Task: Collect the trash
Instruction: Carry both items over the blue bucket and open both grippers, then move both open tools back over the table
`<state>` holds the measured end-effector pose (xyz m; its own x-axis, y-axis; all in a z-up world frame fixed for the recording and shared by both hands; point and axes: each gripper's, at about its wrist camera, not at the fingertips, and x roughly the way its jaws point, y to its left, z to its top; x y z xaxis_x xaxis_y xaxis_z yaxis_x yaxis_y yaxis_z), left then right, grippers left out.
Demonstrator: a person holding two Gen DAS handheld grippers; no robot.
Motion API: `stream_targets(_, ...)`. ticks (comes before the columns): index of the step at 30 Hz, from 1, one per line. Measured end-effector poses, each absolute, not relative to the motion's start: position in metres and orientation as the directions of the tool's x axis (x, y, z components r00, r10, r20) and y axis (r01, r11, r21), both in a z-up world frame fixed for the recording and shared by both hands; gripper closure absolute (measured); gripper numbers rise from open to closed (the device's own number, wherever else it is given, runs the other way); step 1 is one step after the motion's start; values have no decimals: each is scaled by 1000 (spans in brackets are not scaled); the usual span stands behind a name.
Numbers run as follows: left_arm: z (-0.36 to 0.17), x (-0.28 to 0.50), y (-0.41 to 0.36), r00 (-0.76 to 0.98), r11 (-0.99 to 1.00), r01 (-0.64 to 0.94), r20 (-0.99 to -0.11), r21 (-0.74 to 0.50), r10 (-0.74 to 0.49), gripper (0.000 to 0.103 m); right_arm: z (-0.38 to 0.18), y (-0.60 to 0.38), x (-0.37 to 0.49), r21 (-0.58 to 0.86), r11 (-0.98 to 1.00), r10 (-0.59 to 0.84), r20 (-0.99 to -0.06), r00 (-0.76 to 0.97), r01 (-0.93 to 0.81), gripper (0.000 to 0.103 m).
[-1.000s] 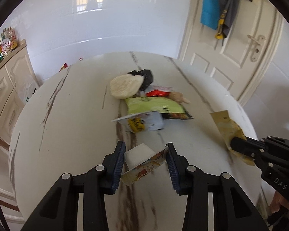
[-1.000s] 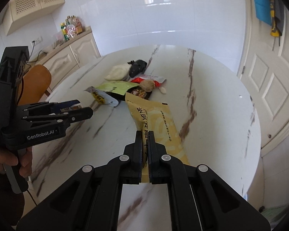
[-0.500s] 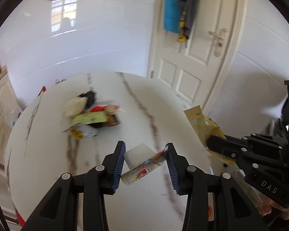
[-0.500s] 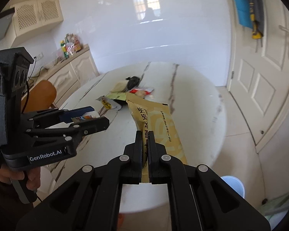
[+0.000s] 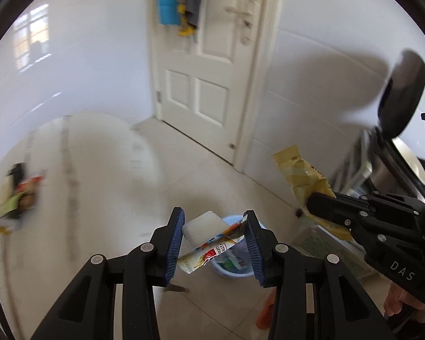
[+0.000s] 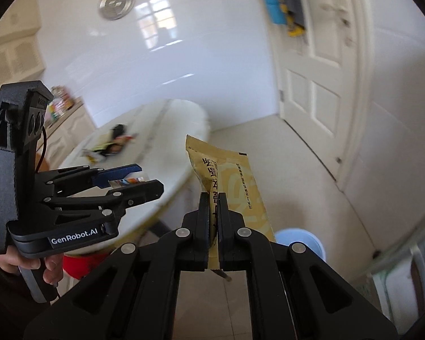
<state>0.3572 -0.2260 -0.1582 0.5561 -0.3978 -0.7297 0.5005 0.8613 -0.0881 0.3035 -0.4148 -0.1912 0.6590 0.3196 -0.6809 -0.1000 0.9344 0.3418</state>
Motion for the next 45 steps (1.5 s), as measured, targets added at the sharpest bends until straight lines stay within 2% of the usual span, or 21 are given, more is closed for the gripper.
stream_targets(13, -269, 454, -371, 358, 783, 618, -861, -71, -361, 64, -310, -535, 317, 428, 900, 308, -764, 568, 88, 98)
stream_targets(16, -289, 483, -394, 342, 786, 615, -877, -62, -338, 57, -336, -546, 322, 446, 888, 321, -775, 545, 110, 98)
stream_targets(18, -303, 498, -397, 333, 790, 610, -884, -62, -327, 48, -351, -549, 327, 459, 880, 332, -780, 531, 123, 98)
stream_targets(26, -329, 516, -414, 344, 823, 567, -896, -39, -279, 44, -388, -552, 344, 493, 860, 375, -787, 490, 133, 98)
stream_targets(34, -297, 477, -400, 397, 831, 556, -873, -19, -285, 37, -368, -545, 342, 476, 870, 357, -785, 506, 126, 93)
stream_targets(41, -240, 425, -361, 447, 824, 566, -827, -33, -340, 37, -307, -530, 321, 430, 896, 304, -772, 558, 107, 84)
stream_targets(43, -219, 405, -343, 471, 822, 569, -805, -36, -361, 34, -284, -523, 313, 415, 905, 289, -762, 580, 95, 80)
stream_targets(45, -194, 382, -325, 505, 818, 574, -771, -36, -388, 28, -258, -512, 304, 397, 915, 274, -748, 605, 76, 70)
